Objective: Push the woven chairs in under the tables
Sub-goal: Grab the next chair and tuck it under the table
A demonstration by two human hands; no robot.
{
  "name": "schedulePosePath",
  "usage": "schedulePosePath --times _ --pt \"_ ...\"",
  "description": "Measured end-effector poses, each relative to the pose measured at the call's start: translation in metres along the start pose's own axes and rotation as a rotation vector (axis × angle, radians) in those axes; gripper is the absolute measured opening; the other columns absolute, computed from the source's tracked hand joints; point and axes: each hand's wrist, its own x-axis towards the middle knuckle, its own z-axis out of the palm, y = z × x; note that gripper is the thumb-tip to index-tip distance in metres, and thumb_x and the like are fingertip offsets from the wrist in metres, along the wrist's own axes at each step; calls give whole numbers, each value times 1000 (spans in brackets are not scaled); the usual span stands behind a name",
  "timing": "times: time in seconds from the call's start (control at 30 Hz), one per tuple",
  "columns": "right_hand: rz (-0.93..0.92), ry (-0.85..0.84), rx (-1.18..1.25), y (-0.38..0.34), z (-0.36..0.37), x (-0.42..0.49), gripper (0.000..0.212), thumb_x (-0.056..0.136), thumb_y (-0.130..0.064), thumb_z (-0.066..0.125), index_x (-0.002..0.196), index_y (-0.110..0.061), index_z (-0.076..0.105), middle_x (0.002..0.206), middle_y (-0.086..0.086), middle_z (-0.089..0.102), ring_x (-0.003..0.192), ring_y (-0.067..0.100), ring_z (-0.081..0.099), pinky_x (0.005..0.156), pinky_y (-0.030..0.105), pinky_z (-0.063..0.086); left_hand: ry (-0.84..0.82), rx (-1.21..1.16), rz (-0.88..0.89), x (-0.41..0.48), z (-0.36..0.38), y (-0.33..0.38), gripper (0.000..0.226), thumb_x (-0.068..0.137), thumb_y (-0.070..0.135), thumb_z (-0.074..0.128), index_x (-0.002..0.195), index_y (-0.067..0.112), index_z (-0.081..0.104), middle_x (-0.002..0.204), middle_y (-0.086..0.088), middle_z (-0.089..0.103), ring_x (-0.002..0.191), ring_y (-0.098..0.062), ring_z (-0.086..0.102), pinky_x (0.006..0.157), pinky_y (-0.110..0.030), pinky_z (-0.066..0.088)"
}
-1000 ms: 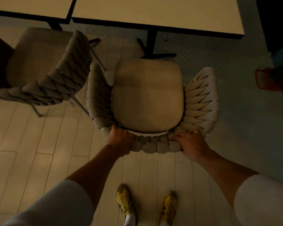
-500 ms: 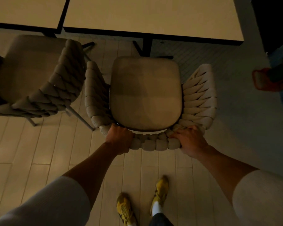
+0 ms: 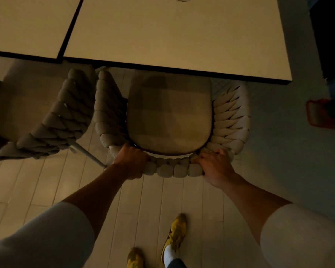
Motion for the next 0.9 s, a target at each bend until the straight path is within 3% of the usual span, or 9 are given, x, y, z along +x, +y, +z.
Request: schedulePosePath --times 0.4,0.53,0.63,0.73,0.9 --pt "-16 -26 29 16 -7 12 37 66 -32 83 100 -43 74 95 -13 70 88 19 68 82 41 33 -23 3 13 9 -22 3 36 78 39 72 113 38 65 96 15 69 89 -10 66 91 -33 52" --pt "-9 -35 85 16 -9 12 31 87 -39 70 118 -43 70 117 -10 66 112 20 60 95 43 29 -56 13 21 5 -26 6 42 81 38 71 122 40 62 102 14 70 94 -11 66 92 -33 51" --pt "49 -147 44 10 -19 -1 60 86 -62 64 138 -33 57 141 -3 54 132 24 46 109 41 19 -165 18 56 -1 -41 7 50 86 43 69 134 40 55 118 11 68 109 -15 65 98 -35 50" --pt "89 -151 95 -5 -35 -30 91 80 -73 65 153 -25 39 153 3 43 140 28 36 116 45 20 -223 16 98 -17 -58 11 72 82 63 72 144 36 48 133 9 63 123 -18 60 107 -37 46" --pt "235 -189 316 -28 -74 -88 106 81 -75 65 161 -21 21 167 3 20 150 29 27 116 50 30 -123 6 211 -62 -100 17 85 76 74 71 144 29 48 138 4 60 124 -21 58 104 -36 44"
